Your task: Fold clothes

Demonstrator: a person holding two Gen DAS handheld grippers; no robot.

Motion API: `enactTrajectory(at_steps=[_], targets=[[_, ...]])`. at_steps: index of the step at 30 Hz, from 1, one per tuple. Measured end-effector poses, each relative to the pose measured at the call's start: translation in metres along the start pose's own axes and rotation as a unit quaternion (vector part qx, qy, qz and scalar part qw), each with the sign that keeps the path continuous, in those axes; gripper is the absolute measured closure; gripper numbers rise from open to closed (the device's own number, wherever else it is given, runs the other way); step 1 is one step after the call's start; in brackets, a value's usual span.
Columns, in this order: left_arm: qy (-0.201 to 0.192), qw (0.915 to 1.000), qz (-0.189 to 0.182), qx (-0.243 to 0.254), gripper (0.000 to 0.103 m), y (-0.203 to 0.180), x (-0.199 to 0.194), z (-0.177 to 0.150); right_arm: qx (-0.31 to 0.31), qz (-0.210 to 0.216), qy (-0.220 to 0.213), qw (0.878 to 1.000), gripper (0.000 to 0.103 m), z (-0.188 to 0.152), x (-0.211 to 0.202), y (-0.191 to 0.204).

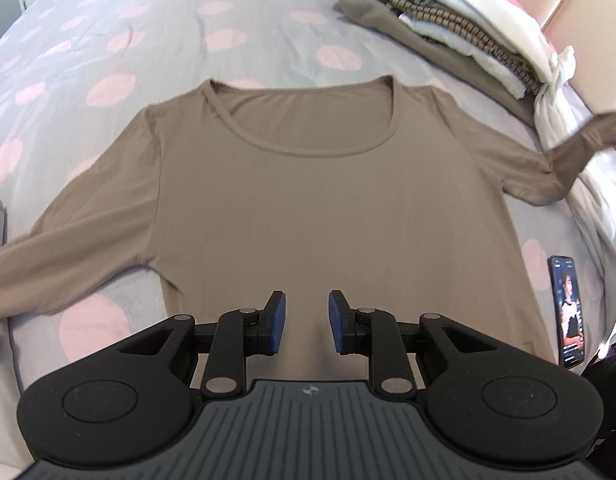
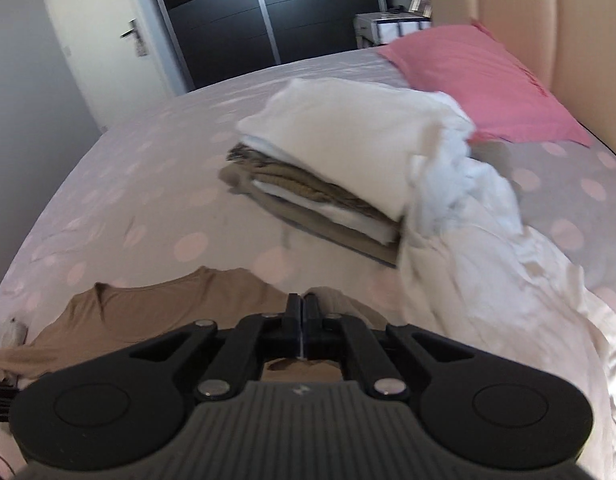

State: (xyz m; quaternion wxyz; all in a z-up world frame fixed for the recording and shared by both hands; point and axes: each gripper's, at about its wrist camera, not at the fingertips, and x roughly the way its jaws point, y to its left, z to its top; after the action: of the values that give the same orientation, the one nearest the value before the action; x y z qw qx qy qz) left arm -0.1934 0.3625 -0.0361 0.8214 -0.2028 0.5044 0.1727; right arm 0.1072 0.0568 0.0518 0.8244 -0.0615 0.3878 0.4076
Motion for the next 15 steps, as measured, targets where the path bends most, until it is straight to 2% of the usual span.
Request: enactTrajectory(at_steps=[4,9,15], targets=[[-0.015,0.9999,-0.003,-0.001,0.083,0.001,-0.007,0.0,-0.075,0.064,0.018,0.995,0.102,0.017,0.016,0.077],[-0.026,0.9995,-0.011,-0.012,0.083,0.012,-0.013,-0.003,-0.149,0.126,0.052,0.979,0.102,0.017,0.048,0.169],[-0.03,0.9995,-0.008,-0.011,0.083,0.022,-0.012,-0.008,-0.183,0.15,0.103,0.966,0.102,-0.003,0.104,0.243]])
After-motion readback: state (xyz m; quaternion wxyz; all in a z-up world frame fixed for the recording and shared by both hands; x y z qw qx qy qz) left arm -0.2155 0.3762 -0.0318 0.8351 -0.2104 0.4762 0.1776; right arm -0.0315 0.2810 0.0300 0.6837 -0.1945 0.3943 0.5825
